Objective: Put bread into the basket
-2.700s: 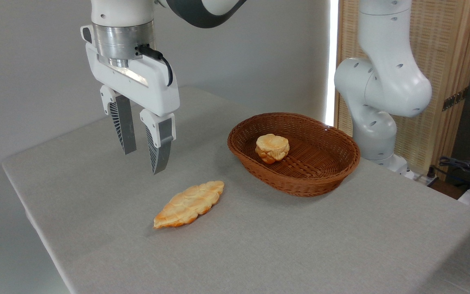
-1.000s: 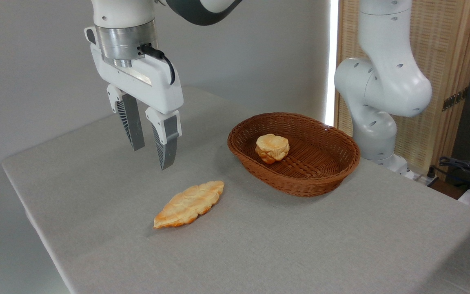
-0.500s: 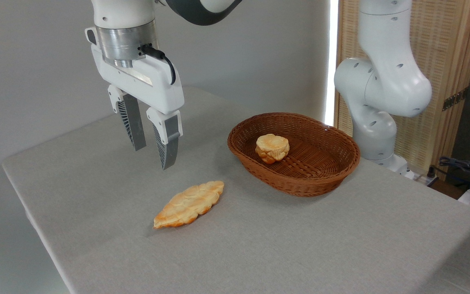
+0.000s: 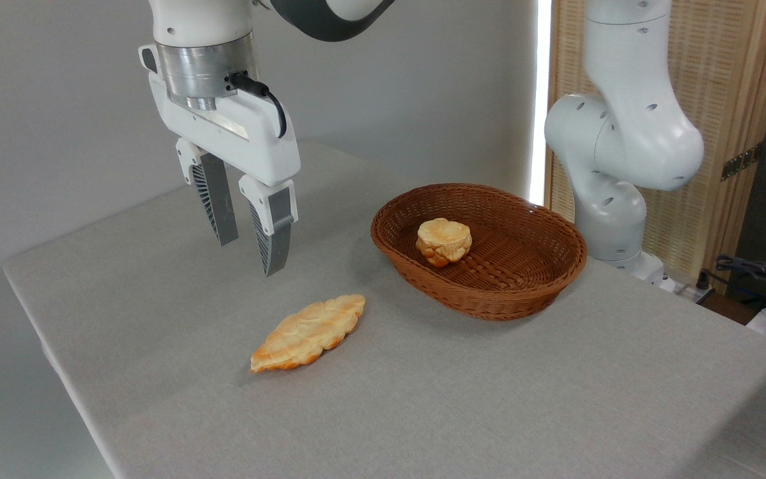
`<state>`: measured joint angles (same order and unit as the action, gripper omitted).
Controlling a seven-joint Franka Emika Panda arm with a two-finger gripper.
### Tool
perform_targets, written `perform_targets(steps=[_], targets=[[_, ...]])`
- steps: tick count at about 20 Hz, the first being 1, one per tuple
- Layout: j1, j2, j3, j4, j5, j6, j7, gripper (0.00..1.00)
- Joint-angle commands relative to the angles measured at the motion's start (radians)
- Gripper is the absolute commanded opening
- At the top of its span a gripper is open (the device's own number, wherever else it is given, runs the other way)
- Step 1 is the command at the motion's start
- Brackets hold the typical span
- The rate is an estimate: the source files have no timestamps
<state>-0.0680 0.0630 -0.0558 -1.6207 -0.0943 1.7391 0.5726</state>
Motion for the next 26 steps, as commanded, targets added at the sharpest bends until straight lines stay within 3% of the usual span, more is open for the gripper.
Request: perform_targets(steps=[1,16,26], targets=[[0.01,-0.003,-0.001,0.013,-0.018,-0.023,0.018,1.0],[0.01,0.003,-0.002,-0.002,-0.013,0.013,0.021,1.0],[0.011,0.003,0.005,-0.166,-0.012,0.025,0.141,1.0]])
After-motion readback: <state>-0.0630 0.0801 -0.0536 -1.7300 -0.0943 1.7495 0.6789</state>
